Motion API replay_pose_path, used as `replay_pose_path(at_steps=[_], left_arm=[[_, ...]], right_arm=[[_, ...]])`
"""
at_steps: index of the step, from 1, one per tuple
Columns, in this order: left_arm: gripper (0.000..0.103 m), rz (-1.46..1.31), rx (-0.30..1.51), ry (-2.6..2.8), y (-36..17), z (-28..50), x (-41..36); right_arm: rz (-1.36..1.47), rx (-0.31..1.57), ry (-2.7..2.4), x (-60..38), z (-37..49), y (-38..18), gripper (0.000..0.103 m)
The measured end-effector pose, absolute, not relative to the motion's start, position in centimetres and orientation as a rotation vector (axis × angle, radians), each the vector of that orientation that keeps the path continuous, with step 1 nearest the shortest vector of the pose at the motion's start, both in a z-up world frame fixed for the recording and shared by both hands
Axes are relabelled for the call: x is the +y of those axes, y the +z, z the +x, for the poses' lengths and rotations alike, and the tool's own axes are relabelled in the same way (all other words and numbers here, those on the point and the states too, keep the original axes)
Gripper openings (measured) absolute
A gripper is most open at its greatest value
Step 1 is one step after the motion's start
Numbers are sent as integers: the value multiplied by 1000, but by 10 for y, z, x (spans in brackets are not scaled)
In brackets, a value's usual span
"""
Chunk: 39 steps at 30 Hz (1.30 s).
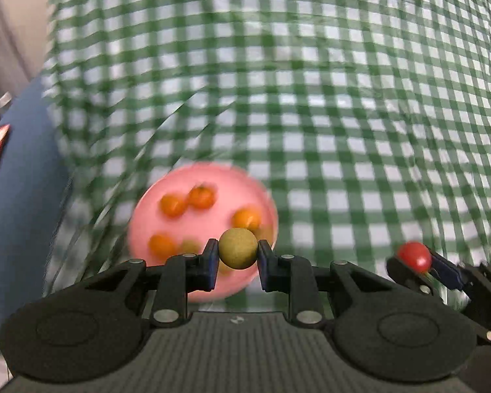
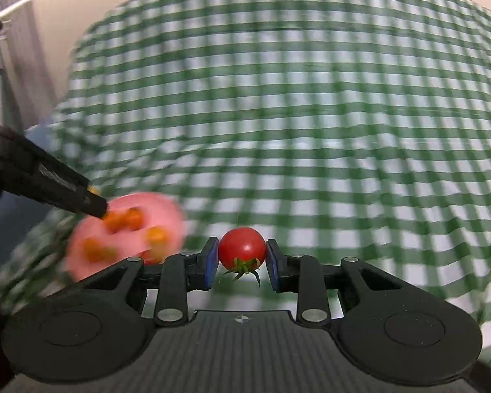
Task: Organize fruits
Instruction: 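Carry the red tomato in the right tool over the plate while the left tool carries the yellow fruit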
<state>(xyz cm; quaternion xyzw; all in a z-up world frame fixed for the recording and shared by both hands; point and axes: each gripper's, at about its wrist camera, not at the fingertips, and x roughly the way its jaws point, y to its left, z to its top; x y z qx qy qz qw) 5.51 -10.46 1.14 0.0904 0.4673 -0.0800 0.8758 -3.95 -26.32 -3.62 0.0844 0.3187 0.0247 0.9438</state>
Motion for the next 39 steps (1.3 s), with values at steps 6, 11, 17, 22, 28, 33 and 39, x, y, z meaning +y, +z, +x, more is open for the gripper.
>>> replay_pose_path(at_steps=[6,11,17,22,28,33,39], left_arm=[[27,140,936,-95,30,2,-52],[27,111,898,-79,40,-16,-29],[27,81,869,-75,47,-29,-17],[27,63,859,-76,48,-35,-11],[27,51,864,-83,46,-35,-7],[27,53,875,-91,42,-34,-7],[27,54,895,-86,33,-29,-3]], right_arm=[[147,690,171,-216,-61,-16,32],[78,682,194,-192,-76,-5,32],[31,659,190,-184,-87,6,32],[20,657,190,-185,-89,8,32],[18,659,192,-185,-89,10,32],[20,666,194,-186,-90,6,32],[11,664,192,-184,-86,2,32]])
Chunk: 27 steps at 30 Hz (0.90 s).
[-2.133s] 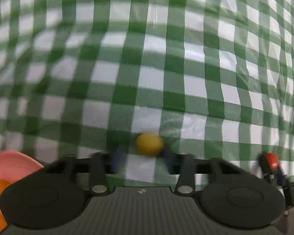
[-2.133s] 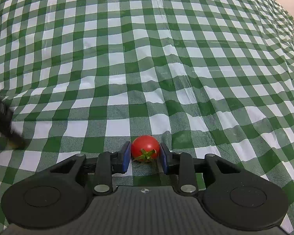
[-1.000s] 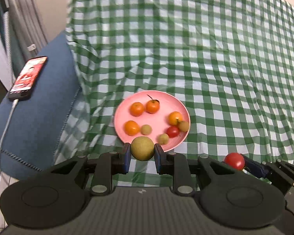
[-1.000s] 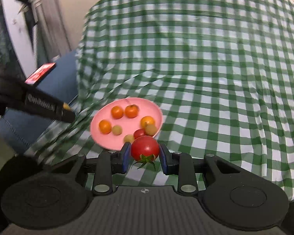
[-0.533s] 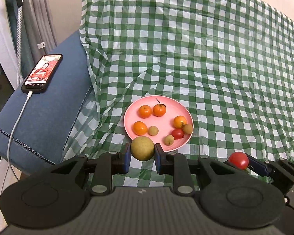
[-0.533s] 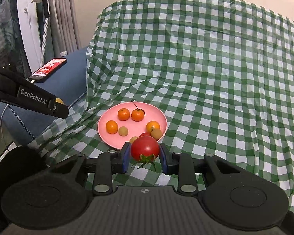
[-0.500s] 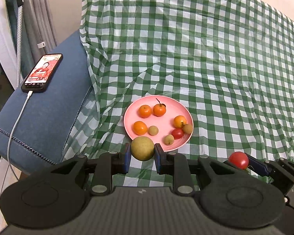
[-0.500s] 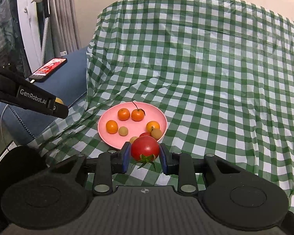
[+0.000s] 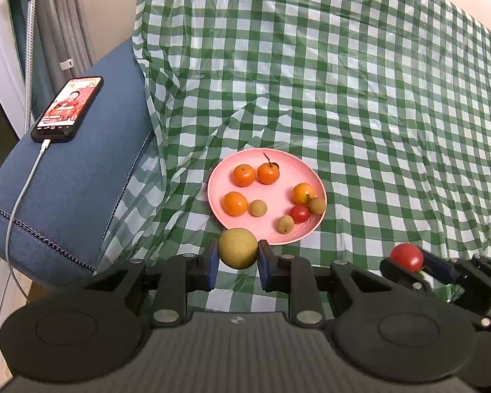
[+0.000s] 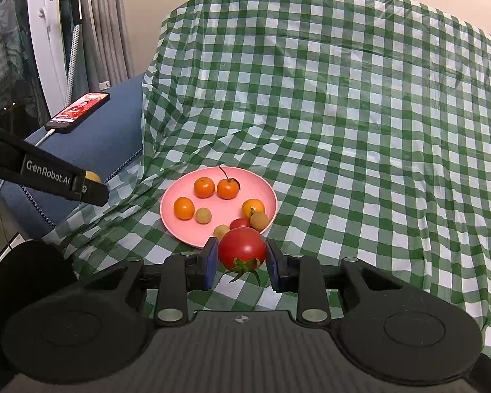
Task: Organize fruits
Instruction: 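Carry the red tomato in the right tool over the plate while the left tool carries the yellow fruit, then open both tools over the plate to release the tomato and yellow fruit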
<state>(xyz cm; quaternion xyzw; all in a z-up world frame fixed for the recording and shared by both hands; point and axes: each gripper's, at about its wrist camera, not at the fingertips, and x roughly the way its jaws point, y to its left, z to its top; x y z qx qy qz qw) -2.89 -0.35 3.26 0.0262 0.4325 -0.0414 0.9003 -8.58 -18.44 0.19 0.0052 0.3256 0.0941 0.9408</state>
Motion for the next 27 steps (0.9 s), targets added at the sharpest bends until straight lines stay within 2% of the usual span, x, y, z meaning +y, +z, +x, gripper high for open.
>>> replay_pose_path(at_steps=[13,27], left_arm=[[27,56,865,-157,12,14,-6],[27,73,997,-176,-46,103,-16]], right_arm=[[29,676,233,-177,-28,-10,32],[68,761,234,-169,55,-56,32]])
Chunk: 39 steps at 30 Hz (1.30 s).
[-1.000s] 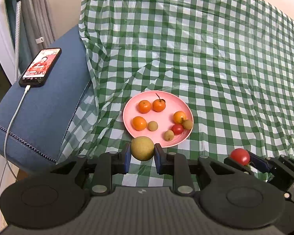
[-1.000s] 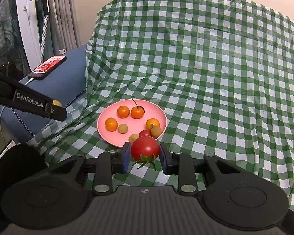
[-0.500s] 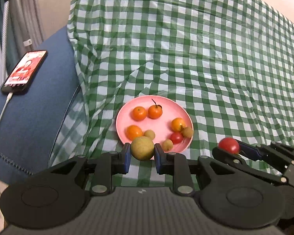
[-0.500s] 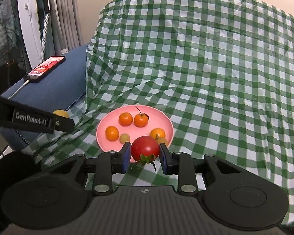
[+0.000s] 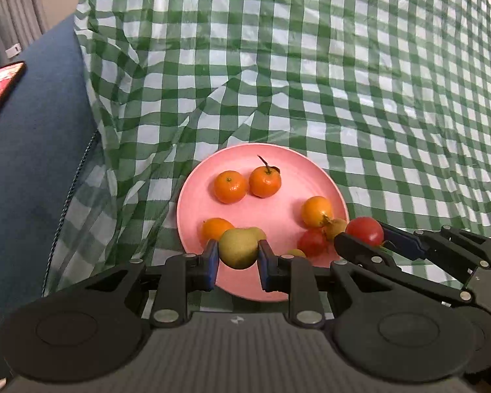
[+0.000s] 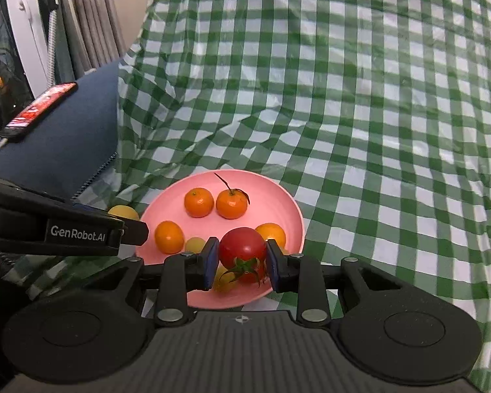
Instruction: Organize fruits
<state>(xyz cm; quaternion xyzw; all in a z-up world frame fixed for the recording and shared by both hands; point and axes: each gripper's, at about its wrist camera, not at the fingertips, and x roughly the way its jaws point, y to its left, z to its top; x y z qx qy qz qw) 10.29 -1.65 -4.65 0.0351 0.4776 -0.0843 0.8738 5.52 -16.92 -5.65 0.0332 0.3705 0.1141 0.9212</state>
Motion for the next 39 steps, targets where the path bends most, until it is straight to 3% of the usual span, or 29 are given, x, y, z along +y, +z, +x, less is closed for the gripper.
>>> replay_pose_path(at_steps=[8,11,13,18,23,39], left_arm=[[28,104,1027,-188,-70,130,-17],[48,110,978,-182,-64,133,-13],[103,103,938,-170,-54,130,-5],[103,69,878,-161,-32,98,10],[103,79,957,-126,-31,66,10],[103,19,920,-4,5,-23,18]], right_arm=[[67,799,246,-161,83,-81,32],[64,763,257,-161,89,-79,37],[58,753,244,-162,92,-75,52],[62,757,201,-183,64,-60,76],[50,777,147,-184,17,-47,90],[-52,642,124,-166,-76,1,99]])
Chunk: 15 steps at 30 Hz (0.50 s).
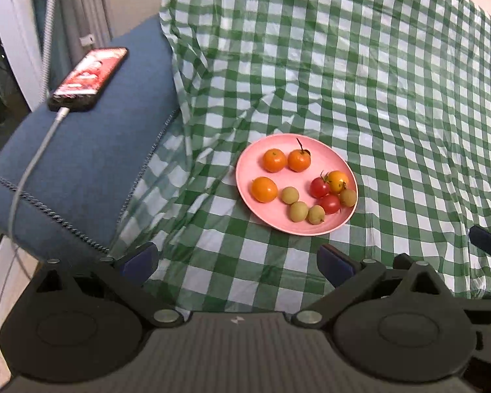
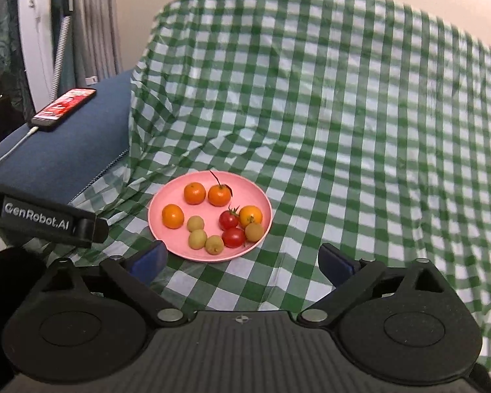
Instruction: Organize fruits
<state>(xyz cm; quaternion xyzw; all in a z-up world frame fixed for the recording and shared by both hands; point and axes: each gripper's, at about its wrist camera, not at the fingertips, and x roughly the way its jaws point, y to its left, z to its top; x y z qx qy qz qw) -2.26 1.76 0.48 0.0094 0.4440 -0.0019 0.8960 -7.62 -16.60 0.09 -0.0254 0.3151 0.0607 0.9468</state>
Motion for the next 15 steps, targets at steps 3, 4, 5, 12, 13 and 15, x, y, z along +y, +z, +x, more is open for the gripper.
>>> replay_pose_path(at_steps=[3,4,5,12,13,15], left_arm=[[103,31,901,-3,11,-37,17],[103,36,897,-4,13,-41,16],[103,40,890,-3,14,-44,16],[103,57,863,17,22,-64,15],[103,61,861,20,22,-65,16],[103,71,856,29,23,-69,16]], right_arm=[[-49,624,110,-168,-86,7,100],[-48,620,101,-168,-89,8,100],[-48,615,92,-169,-92,10,100],[-51,578,70,-168,-110,18,102],[-52,575,68,-168,-112,18,102],[-53,571,69,-167,-116,20,102]])
